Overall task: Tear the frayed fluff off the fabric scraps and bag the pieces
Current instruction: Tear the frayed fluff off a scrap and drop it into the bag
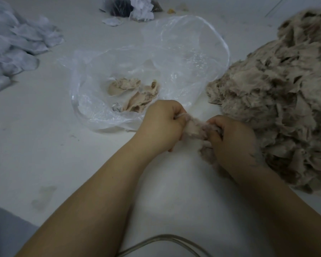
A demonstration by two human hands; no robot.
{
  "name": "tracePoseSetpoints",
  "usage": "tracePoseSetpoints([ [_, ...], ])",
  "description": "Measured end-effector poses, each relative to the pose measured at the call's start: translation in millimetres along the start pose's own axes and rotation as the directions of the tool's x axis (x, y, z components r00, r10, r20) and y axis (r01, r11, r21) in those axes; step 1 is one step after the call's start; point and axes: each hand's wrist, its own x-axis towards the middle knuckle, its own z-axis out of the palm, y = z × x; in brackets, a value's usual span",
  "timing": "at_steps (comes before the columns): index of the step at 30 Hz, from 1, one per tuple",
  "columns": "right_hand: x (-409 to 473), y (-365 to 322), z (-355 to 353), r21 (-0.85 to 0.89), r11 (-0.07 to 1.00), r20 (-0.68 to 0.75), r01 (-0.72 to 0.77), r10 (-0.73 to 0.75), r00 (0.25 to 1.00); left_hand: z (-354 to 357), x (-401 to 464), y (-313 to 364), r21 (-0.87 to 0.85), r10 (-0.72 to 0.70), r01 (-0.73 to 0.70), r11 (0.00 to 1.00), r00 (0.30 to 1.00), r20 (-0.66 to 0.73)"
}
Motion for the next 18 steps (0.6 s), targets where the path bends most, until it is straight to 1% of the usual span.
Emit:
tracePoseSetpoints([
  [2,0.6,-1.3,-0.9,-0.032,0.999,0.009,-0.018,0.019,1.000,-1.4,1.6,-0.8,-0.035,-0.027,0.026,0.999,0.999,-0.029],
  [4,0.2,-1.3,-0.1,-0.042,0.997,0.037,-0.062,0.063,0.997,-4.5,2.8,-1.5,-0.082,-0.040,0.033,0.996,0.995,-0.086],
  [6,-0.4,-2.1,1.2,-0.035,0.998,0.010,-0.049,0.049,0.999,-7.4,3.2,-1.4,-0.107,-0.039,0.027,0.994,0.993,-0.112],
  [8,-3.3,-10.0,2.4,0.034,0.999,-0.064,0.040,-0.037,0.997,-6.5,2.3,-0.5,-0.078,-0.029,0.023,0.997,0.996,-0.083],
  [9,-4.5,-15.0,2.9,0.095,0.993,-0.081,0.067,-0.060,0.995,-5.2,1.8,-0.1,-0.062,-0.029,0.026,0.998,0.998,-0.062],
  [11,-6.3,-21.7,6.0,0.255,0.963,-0.067,0.088,-0.073,0.995,-2.4,1.7,-0.1,-0.050,-0.039,0.038,0.998,0.999,-0.030],
  [13,-6.9,-25.1,9.3,0.342,0.937,-0.057,0.073,-0.057,0.997,-1.6,1.9,-0.2,-0.056,-0.047,0.045,0.997,0.999,-0.019],
  [16,-5.1,-20.4,12.2,0.351,0.935,-0.074,0.045,-0.021,0.997,-2.2,1.8,0.0,-0.058,-0.040,0.038,0.998,0.999,-0.029],
  [18,-4.7,-16.8,11.3,0.432,0.902,-0.062,-0.002,0.032,0.998,-1.7,1.7,0.2,-0.051,-0.022,0.019,0.999,0.998,-0.059],
])
